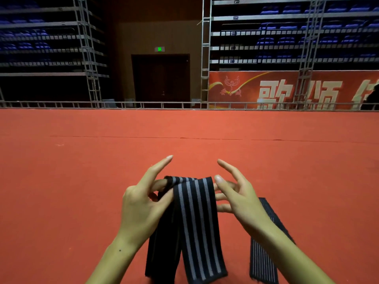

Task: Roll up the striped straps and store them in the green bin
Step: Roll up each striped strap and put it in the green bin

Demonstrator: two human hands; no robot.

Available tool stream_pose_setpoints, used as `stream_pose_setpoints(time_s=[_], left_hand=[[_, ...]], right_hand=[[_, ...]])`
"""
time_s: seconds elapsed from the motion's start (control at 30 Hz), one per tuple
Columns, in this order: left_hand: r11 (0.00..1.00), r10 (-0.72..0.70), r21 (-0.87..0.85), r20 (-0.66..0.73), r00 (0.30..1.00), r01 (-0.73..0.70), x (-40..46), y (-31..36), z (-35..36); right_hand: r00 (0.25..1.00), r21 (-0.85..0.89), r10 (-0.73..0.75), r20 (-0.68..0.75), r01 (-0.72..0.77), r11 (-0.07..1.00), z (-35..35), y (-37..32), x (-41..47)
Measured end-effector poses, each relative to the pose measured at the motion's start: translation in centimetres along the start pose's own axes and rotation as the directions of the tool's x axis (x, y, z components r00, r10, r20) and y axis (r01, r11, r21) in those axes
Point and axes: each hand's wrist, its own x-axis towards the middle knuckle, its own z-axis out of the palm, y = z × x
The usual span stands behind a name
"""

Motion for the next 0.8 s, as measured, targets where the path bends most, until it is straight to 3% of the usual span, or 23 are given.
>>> stream_pose_setpoints(time_s=[0.1, 0.2, 0.37, 0.53, 0.8], left_hand=[[0.998, -0.056, -0.034, 0.0, 0.998, 0.056, 0.2, 0.2, -0.3], [0.99, -0.116, -0.077, 0.041, 0.992, 0.119, 0.4, 0.3, -0.3], [0.938, -0.195, -0.269, 0.118, 0.974, 0.22, 0.5, 0.9, -0.6], [0.869, -0.264, -0.383, 0.179, 0.948, 0.315, 0.7, 0.9, -1.4], [0.833, -0.26, -0.432, 0.246, 0.934, 0.345, 0.7, 1.7, -1.2]], right_hand=[[0.975, -0.095, -0.162, 0.153, 0.178, 0.979, -0.5, -0.7, -2.3], [0.929, -0.128, -0.234, 0.286, 0.279, 0.952, -0.2, -0.8, -3.1], [0.938, -0.153, -0.329, 0.113, 0.343, 0.927, -0.9, -1.0, -1.8], [0.955, -0.022, -0.296, -0.01, 0.296, 0.955, -1.2, -1.5, 0.0], [0.988, 0.131, -0.151, 0.017, 0.147, 0.98, -1.2, -1.5, 1.2]])
